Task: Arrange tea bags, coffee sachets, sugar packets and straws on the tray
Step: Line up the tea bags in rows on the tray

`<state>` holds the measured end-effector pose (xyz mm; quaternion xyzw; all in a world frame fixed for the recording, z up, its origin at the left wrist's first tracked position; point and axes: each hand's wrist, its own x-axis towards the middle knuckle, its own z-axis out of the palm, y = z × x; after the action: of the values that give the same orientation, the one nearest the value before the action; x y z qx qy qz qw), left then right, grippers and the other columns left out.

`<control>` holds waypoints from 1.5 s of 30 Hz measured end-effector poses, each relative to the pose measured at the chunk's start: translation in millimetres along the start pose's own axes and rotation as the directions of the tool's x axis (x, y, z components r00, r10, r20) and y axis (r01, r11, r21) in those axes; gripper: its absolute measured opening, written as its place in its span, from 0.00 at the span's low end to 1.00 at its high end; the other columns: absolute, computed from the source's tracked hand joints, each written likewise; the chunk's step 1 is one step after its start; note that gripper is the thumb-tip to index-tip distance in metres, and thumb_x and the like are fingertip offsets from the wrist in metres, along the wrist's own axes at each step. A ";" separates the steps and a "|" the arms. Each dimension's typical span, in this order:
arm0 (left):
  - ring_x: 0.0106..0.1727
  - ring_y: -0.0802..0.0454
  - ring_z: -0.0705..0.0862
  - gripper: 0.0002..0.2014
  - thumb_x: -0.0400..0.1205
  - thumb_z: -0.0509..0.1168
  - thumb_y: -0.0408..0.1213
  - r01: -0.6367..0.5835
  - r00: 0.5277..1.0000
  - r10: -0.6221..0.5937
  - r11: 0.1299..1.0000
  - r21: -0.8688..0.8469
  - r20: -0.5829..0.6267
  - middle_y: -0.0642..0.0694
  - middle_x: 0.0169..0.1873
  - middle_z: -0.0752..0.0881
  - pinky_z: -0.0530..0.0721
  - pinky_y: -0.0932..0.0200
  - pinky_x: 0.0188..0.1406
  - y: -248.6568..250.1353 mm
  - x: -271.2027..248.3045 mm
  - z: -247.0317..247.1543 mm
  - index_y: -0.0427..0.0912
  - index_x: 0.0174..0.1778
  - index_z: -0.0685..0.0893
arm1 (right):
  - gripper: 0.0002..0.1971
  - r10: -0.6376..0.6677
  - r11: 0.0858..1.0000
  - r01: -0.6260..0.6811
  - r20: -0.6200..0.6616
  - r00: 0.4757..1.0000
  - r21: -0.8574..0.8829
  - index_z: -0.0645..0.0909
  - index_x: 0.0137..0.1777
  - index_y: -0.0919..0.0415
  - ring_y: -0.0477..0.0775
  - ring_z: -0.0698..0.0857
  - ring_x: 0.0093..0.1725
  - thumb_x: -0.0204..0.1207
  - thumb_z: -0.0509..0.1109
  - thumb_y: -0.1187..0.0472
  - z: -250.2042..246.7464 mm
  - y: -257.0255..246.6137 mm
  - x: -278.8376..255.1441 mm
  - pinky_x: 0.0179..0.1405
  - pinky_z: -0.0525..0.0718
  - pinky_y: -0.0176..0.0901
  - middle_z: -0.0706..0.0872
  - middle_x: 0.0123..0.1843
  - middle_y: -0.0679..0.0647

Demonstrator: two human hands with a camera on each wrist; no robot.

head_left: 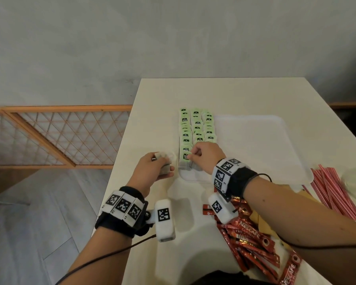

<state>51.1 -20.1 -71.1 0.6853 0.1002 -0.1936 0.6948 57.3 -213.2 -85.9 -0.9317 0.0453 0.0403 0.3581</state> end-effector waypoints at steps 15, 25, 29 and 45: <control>0.37 0.51 0.88 0.26 0.74 0.76 0.26 -0.165 0.984 0.148 0.964 0.210 0.094 0.38 0.47 0.88 0.90 0.57 0.35 -1.8 -25.6 43.5 0.41 0.67 0.78 | 0.08 -0.016 0.949 0.038 -0.071 0.997 0.315 0.81 0.38 0.56 0.51 0.82 0.37 0.77 0.73 0.55 -33.7 6.2 -39.6 0.48 0.86 0.55 0.83 0.34 0.48; 0.51 0.53 0.84 0.26 0.75 0.74 0.44 -0.471 0.869 0.453 0.638 0.609 0.196 0.54 0.52 0.86 0.82 0.59 0.48 -9.3 -47.4 85.4 0.57 0.69 0.77 | 0.10 0.110 0.955 -0.077 -0.102 0.989 0.287 0.76 0.36 0.60 0.41 0.81 0.22 0.76 0.70 0.58 -47.4 17.5 -65.8 0.32 0.75 0.40 0.82 0.26 0.52; 0.47 0.56 0.81 0.25 0.74 0.74 0.47 -0.436 0.882 0.414 0.530 0.727 0.227 0.59 0.45 0.81 0.77 0.58 0.41 -8.3 -53.9 99.5 0.59 0.66 0.76 | 0.11 0.139 0.950 -0.098 -0.119 0.983 0.296 0.77 0.39 0.62 0.44 0.80 0.24 0.78 0.68 0.56 -53.7 20.2 -71.5 0.32 0.74 0.41 0.83 0.27 0.54; 0.41 0.53 0.77 0.15 0.76 0.74 0.50 -0.323 0.946 0.263 0.687 0.651 0.192 0.51 0.40 0.80 0.76 0.57 0.37 -12.9 -21.2 99.6 0.42 0.46 0.82 | 0.04 0.071 0.935 -0.079 0.034 0.997 0.347 0.83 0.47 0.55 0.48 0.82 0.30 0.78 0.72 0.55 -53.9 43.5 -64.1 0.32 0.80 0.39 0.83 0.38 0.49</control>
<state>14.1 -115.8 -70.3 0.8883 -0.1165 -0.1315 0.4244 -8.9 -278.0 -67.9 -0.8509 0.0835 0.0549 0.5157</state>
